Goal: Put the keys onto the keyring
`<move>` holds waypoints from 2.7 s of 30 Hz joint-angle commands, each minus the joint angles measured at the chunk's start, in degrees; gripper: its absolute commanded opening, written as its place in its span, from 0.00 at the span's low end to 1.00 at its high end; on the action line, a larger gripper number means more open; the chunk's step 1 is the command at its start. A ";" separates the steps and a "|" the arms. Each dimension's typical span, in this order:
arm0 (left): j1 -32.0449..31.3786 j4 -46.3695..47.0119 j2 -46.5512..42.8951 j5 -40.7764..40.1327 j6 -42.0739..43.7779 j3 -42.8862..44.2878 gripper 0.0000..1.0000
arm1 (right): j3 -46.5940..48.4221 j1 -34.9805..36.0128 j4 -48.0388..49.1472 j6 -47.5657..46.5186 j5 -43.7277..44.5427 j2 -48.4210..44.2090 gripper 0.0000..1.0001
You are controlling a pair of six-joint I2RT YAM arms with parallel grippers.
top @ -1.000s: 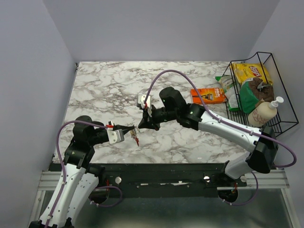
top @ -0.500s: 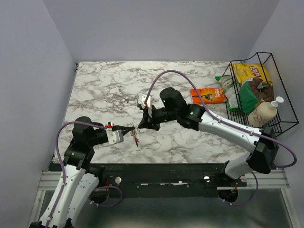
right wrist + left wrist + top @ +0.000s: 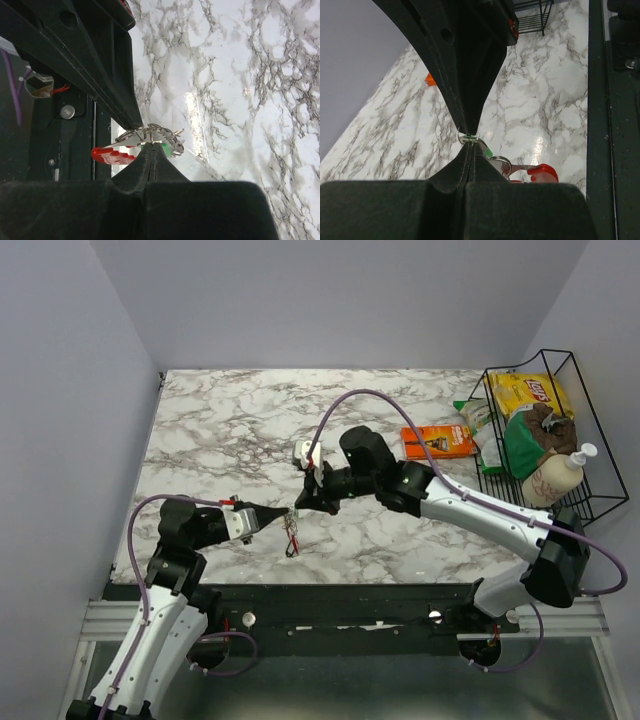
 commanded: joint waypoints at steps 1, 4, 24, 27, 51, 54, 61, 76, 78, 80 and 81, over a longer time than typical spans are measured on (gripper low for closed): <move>-0.26 13.35 0.11 -0.93 -9.45 -2.44 0.00 | -1.48 -0.05 1.85 0.84 2.68 -3.27 0.01; -0.26 20.73 1.77 -4.53 -15.42 -5.17 0.00 | -2.00 -0.49 1.76 1.02 4.44 -4.50 0.01; -9.58 45.98 22.17 -29.40 -27.31 -13.61 0.00 | -15.01 -10.06 6.24 4.18 0.85 -5.57 0.01; -10.11 44.40 23.31 -31.69 -26.96 -13.79 0.00 | -15.98 -10.60 6.86 4.71 -0.30 -3.63 0.01; -10.20 47.38 57.83 -29.06 -25.02 2.37 0.00 | -21.08 -15.16 8.27 8.75 6.72 -4.33 0.01; -10.20 46.59 62.31 -29.15 -24.94 5.62 0.00 | -22.13 -16.39 8.35 10.24 8.30 -3.63 0.01; -10.20 44.83 68.57 -29.32 -24.94 10.20 0.00 | -23.63 -19.56 9.58 15.17 10.42 -0.12 0.01; -10.20 37.10 65.16 -33.19 -22.30 13.28 0.36 | -23.19 -19.74 10.20 18.68 12.18 4.99 0.27; -10.20 32.45 62.53 -33.89 -22.21 14.59 0.43 | -23.10 -19.74 10.29 18.51 12.44 4.55 0.41; -10.20 27.63 60.68 -35.12 -22.12 15.56 0.46 | -23.10 -19.74 10.20 17.55 11.74 3.76 0.49; -10.11 26.56 58.40 -35.56 -22.21 15.74 0.47 | -23.10 -19.82 10.29 17.46 11.48 2.71 0.57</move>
